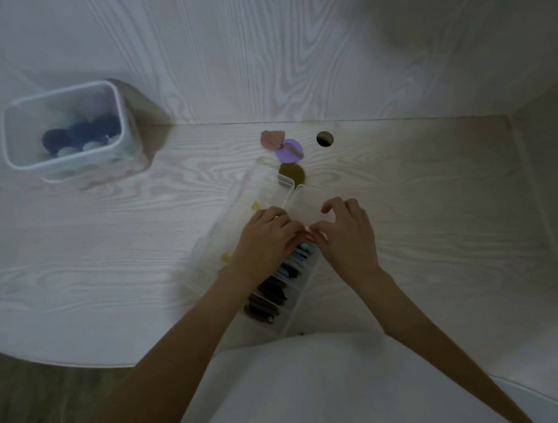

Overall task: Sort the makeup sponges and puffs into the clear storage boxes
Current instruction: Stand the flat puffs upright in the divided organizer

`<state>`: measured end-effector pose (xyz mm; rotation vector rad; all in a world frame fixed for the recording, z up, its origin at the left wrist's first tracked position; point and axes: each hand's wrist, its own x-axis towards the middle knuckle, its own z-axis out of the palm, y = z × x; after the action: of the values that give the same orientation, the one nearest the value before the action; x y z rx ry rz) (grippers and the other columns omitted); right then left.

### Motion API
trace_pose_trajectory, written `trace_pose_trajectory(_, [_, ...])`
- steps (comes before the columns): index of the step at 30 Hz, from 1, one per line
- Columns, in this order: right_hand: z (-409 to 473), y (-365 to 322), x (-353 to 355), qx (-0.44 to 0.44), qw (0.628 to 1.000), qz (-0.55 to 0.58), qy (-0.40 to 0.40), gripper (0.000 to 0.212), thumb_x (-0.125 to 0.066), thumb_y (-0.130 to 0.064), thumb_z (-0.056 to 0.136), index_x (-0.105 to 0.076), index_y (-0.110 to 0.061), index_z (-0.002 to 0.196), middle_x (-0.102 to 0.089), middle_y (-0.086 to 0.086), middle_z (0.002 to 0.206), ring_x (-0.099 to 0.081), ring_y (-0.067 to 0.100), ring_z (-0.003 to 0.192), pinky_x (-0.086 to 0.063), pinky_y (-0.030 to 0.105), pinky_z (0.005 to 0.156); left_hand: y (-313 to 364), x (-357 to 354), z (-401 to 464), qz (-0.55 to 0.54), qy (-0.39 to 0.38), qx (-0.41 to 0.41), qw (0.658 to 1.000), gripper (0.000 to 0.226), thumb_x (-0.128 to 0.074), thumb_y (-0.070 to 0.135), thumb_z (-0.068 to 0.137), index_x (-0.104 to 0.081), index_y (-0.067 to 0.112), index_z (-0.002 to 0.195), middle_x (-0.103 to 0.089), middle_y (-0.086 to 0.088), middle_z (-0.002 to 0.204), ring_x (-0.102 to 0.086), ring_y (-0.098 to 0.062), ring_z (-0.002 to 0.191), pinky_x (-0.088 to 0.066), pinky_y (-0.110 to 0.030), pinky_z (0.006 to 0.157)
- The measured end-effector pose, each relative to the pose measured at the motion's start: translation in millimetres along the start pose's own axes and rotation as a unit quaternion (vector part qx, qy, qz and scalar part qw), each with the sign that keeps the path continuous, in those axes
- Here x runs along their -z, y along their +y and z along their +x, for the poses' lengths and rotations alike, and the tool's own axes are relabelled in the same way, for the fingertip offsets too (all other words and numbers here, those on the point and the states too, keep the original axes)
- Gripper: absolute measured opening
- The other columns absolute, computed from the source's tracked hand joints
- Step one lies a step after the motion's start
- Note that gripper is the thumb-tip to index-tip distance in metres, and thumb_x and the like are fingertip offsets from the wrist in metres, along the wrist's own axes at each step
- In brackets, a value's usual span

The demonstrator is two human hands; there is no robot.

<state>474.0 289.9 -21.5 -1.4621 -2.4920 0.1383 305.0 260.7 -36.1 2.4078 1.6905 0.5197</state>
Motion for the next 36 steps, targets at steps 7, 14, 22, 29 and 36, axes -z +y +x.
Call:
trace_pose_trajectory(7, [5.9, 10.2, 7.3, -0.033, 0.995, 0.094, -0.016, 0.008, -0.077, -0.019, 0.074, -0.074, -0.013, 0.077, -0.061, 0.005, 0.090, -0.051, 0.022, 0.077, -0.042, 0.031, 0.062, 2.3, -4.2, -3.3, -0.009, -0.004, -0.012, 1.000, 0.021, -0.049, 0.027, 0.091, -0.068, 0.020, 0.097, -0.068, 0.004, 0.101, -0.059, -0.020, 0.096, -0.043, -0.031, 0.081])
trace_pose_trajectory(14, [96.6, 28.0, 10.4, -0.065, 0.970, 0.230, -0.043, 0.018, -0.061, -0.015, 0.087, -0.065, -0.012, 0.105, -0.063, 0.005, 0.095, -0.058, 0.016, 0.078, -0.045, 0.027, 0.068, 1.5, -6.6, -3.8, -0.012, -0.018, -0.002, 1.000, 0.023, -0.047, 0.026, 0.091, -0.067, 0.023, 0.102, -0.065, 0.005, 0.111, -0.056, -0.019, 0.103, -0.041, -0.031, 0.086])
trace_pose_trajectory(22, [171.4, 22.5, -48.0, -0.082, 0.972, 0.111, -0.191, 0.044, -0.071, -0.035, 0.076, -0.052, -0.007, 0.104, -0.057, 0.011, 0.105, -0.054, 0.025, 0.093, -0.035, 0.029, 0.066, 1.6, -3.7, -1.8, -0.021, -0.035, 0.018, 0.999, 0.029, -0.041, 0.030, 0.091, -0.068, 0.023, 0.100, -0.067, 0.008, 0.108, -0.057, -0.018, 0.104, -0.035, -0.030, 0.087])
trace_pose_trajectory(29, [199.3, 6.6, -65.9, 0.044, 0.990, 0.018, -0.132, 0.030, -0.060, -0.027, 0.085, -0.058, -0.008, 0.108, -0.058, 0.012, 0.114, -0.050, 0.028, 0.107, -0.037, 0.033, 0.084, 2.4, -2.4, -3.9, -0.038, -0.055, 0.028, 0.997, 0.032, -0.040, 0.032, 0.092, -0.069, 0.023, 0.101, -0.068, 0.008, 0.108, -0.056, -0.019, 0.105, -0.041, -0.033, 0.087])
trace_pose_trajectory(36, [144.4, 14.2, -3.4, -0.063, 0.972, 0.225, 0.030, 0.026, -0.057, -0.039, 0.089, -0.074, -0.019, 0.088, -0.068, -0.003, 0.082, -0.057, 0.010, 0.072, -0.040, 0.021, 0.062, 2.1, -3.9, -3.8, -0.037, -0.043, 0.027, 0.998, 0.031, -0.041, 0.032, 0.090, -0.069, 0.023, 0.101, -0.068, 0.008, 0.106, -0.055, -0.019, 0.106, -0.042, -0.034, 0.086])
